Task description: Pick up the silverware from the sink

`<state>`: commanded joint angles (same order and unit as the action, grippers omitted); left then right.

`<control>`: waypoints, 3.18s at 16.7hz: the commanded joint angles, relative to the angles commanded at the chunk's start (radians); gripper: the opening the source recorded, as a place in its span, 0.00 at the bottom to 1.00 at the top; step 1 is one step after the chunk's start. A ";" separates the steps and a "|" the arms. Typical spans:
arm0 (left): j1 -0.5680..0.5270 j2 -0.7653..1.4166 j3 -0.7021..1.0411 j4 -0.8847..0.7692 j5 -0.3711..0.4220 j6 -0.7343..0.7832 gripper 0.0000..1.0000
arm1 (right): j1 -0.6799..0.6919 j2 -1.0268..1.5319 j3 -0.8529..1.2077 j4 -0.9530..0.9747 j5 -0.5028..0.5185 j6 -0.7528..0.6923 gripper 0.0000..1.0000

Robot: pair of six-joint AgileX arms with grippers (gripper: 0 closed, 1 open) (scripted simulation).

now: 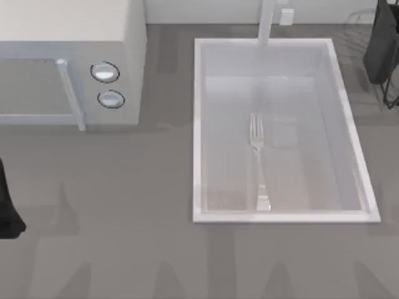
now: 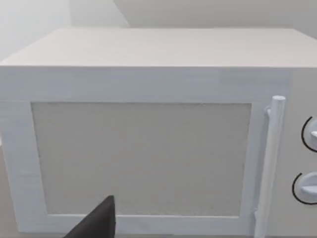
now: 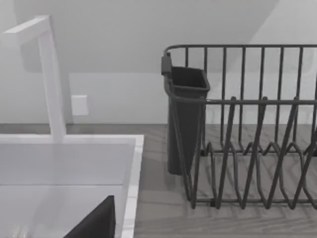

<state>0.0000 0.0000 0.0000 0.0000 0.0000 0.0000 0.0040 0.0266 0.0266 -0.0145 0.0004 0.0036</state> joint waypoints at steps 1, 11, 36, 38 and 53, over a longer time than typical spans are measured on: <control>0.000 0.000 0.000 0.000 0.000 0.000 1.00 | 0.004 0.027 0.027 -0.015 0.000 0.004 1.00; 0.000 0.000 0.000 0.000 0.000 0.000 1.00 | 0.115 0.728 0.710 -0.398 0.008 0.109 1.00; 0.000 0.000 0.000 0.000 0.000 0.000 1.00 | 0.433 2.599 2.469 -1.426 0.008 0.457 1.00; 0.000 0.000 0.000 0.000 0.000 0.000 1.00 | 0.433 2.599 2.469 -1.426 0.008 0.457 1.00; 0.000 0.000 0.000 0.000 0.000 0.000 1.00 | 0.434 2.728 2.129 -0.957 0.010 0.459 1.00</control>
<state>0.0000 0.0000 0.0000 0.0000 0.0000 0.0000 0.4383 2.7545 2.1560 -0.9718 0.0099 0.4630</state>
